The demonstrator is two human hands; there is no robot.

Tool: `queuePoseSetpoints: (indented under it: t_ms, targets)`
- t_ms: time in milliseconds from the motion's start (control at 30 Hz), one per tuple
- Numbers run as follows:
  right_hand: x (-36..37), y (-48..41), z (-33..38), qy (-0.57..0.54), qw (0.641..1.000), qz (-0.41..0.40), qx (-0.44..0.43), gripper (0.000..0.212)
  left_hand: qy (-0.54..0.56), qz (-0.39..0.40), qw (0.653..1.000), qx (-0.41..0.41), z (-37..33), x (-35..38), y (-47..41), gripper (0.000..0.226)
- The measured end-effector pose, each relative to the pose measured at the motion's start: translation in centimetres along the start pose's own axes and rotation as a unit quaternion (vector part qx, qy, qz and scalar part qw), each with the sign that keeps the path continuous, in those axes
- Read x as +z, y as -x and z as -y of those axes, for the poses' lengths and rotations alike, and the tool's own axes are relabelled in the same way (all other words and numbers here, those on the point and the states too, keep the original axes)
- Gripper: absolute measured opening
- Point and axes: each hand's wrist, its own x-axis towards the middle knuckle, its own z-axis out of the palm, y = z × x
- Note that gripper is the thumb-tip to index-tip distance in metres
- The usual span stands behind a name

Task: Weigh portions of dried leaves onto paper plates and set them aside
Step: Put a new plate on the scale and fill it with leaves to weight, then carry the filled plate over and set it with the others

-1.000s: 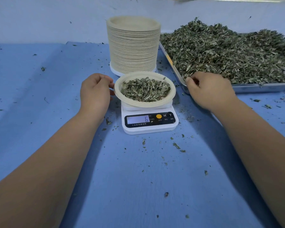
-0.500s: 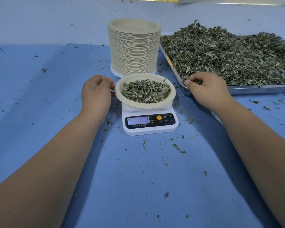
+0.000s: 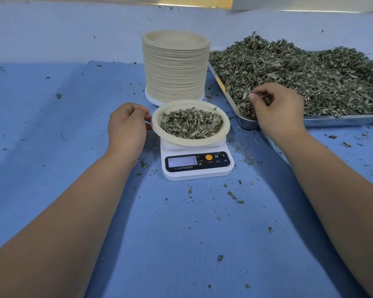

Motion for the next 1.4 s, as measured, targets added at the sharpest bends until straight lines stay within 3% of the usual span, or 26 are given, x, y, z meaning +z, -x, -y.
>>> queuePoseSetpoints:
  t_ms: [200,367,433,533,600,767,900,1167,1267,1400]
  targets:
    - [0.0,0.7,0.1,0.03,0.997,0.069,0.013,0.027,-0.005,-0.001,1.0,-0.003,-0.3,-0.1,0.2,0.021]
    - [-0.9,1.9,3.0,0.04,0.989,0.101,-0.102,0.036,-0.044,-0.009,0.999,-0.003,-1.1,0.4,0.4,0.024]
    - [-0.7,2.3,4.0,0.069,0.977,0.151,-0.132,0.048,-0.032,0.025,0.998,-0.055,-1.4,1.1,0.5,0.019]
    - [-0.1,3.0,4.5,0.105,0.966,0.182,-0.147,0.052,-0.066,0.111,0.99,-0.062,-1.4,1.7,1.3,0.032]
    - [0.2,3.2,4.8,0.109,0.968,0.181,-0.138,0.047,-0.051,0.126,0.988,-0.069,-1.6,1.9,1.5,0.048]
    - [0.3,4.2,7.0,-0.008,0.967,0.228,-0.112,0.038,0.088,0.051,0.983,-0.153,-2.8,0.8,1.0,0.012]
    - [1.3,5.2,10.9,-0.108,0.955,0.252,-0.115,0.034,0.154,-0.046,0.977,-0.144,-4.7,-3.9,0.5,0.02]
    - [4.5,8.3,22.2,-0.129,0.897,0.337,-0.256,0.041,0.165,-0.182,0.959,-0.139,-6.2,-17.5,3.8,0.033]
    - [6.2,10.1,26.3,-0.129,0.866,0.378,-0.302,0.043,0.149,-0.244,0.947,-0.148,-6.2,-22.6,5.3,0.028]
    - [9.5,12.7,30.6,-0.143,0.849,0.402,-0.311,0.044,0.097,-0.295,0.939,-0.145,-4.9,-27.8,6.3,0.017]
